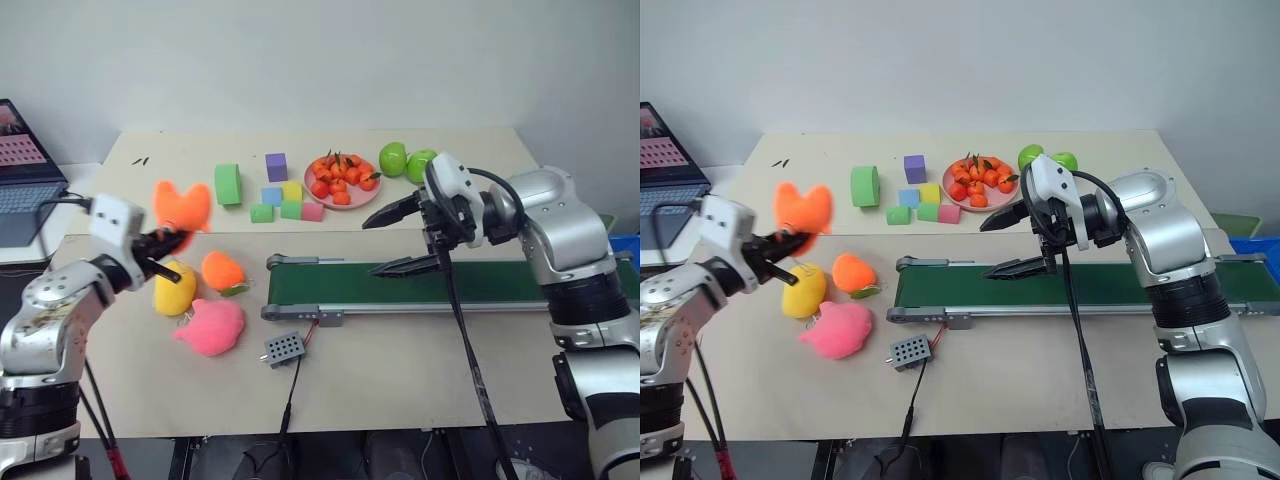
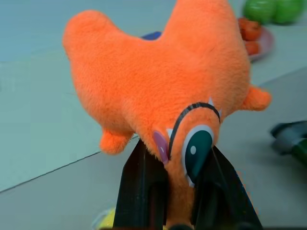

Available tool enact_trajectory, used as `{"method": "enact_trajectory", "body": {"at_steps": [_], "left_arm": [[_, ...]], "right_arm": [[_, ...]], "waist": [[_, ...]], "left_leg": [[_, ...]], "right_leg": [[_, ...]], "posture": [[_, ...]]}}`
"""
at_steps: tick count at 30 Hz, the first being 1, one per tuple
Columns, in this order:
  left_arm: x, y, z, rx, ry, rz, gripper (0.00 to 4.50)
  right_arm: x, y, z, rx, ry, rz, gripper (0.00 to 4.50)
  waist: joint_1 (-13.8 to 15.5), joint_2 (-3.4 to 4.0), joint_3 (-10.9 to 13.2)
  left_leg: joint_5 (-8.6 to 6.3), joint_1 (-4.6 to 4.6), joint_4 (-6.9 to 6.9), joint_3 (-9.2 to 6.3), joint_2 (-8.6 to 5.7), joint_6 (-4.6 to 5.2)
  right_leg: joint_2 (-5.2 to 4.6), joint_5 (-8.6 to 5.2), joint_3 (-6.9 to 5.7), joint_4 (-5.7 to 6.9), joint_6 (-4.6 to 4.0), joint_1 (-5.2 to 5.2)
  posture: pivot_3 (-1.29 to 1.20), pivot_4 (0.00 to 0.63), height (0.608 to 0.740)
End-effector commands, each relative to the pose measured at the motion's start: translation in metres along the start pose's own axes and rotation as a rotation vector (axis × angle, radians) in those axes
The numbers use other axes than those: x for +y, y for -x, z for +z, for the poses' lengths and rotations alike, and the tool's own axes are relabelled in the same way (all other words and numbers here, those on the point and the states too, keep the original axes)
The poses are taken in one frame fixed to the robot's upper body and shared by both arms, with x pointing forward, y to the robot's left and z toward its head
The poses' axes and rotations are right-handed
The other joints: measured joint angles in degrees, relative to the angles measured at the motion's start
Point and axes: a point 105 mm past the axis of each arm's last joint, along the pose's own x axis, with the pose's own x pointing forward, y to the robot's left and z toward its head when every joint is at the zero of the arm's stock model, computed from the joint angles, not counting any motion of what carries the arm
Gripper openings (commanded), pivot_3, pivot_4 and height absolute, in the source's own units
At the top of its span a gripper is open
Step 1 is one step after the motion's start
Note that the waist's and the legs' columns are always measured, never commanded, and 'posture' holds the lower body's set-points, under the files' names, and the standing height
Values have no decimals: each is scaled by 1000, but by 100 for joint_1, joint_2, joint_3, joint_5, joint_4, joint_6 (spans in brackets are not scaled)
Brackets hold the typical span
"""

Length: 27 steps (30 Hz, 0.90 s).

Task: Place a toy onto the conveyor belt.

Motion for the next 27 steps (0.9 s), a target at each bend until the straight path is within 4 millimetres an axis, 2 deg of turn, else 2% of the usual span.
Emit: {"method": "enact_trajectory", "body": {"at_steps": [1, 5, 9, 13, 20, 27], "left_arm": [[-23, -7, 17, 19, -96, -178, 114], [-44, -21, 18, 78, -179, -375, 114], [-52, -34, 21, 97, -231, -488, 114], [-68, -45, 17, 172, -404, -636, 114], [-87, -71, 33, 162, -586, -751, 114], [-98, -91, 30, 161, -641, -839, 114]], "right_arm": [[2, 9, 9, -9, 43, -35, 4500], [6, 14, 8, -10, 22, -62, 4500], [11, 16, 8, -10, 8, -77, 4500], [15, 19, 8, -9, 0, -105, 4500], [22, 20, 6, -20, -23, -159, 4500], [30, 26, 4, -16, -42, -215, 4500]], "waist": [[-1, 0, 0], [48, -1, 1], [56, -1, 1], [51, -2, 1], [71, -4, 2], [43, -5, 3]], "left_leg": [[0, -1, 0, 0, 1, 0], [0, -1, 3, 0, -2, 0], [1, -2, 3, 1, -2, 1], [1, -3, 5, 1, -3, 1], [1, -10, 11, 3, -4, 3], [-1, -10, 15, 8, -4, 7]], "right_leg": [[1, 0, 0, 0, 0, 0], [1, 0, -1, -3, 0, 2], [1, 0, -2, -2, 0, 2], [2, 0, -4, -2, 0, 2], [2, 1, -6, 0, 2, 4], [2, 3, -4, 0, 5, 7]], "posture": [[0, 150, 740], [0, 150, 740], [0, 150, 740], [0, 150, 740], [0, 150, 740], [0, 150, 740]]}}
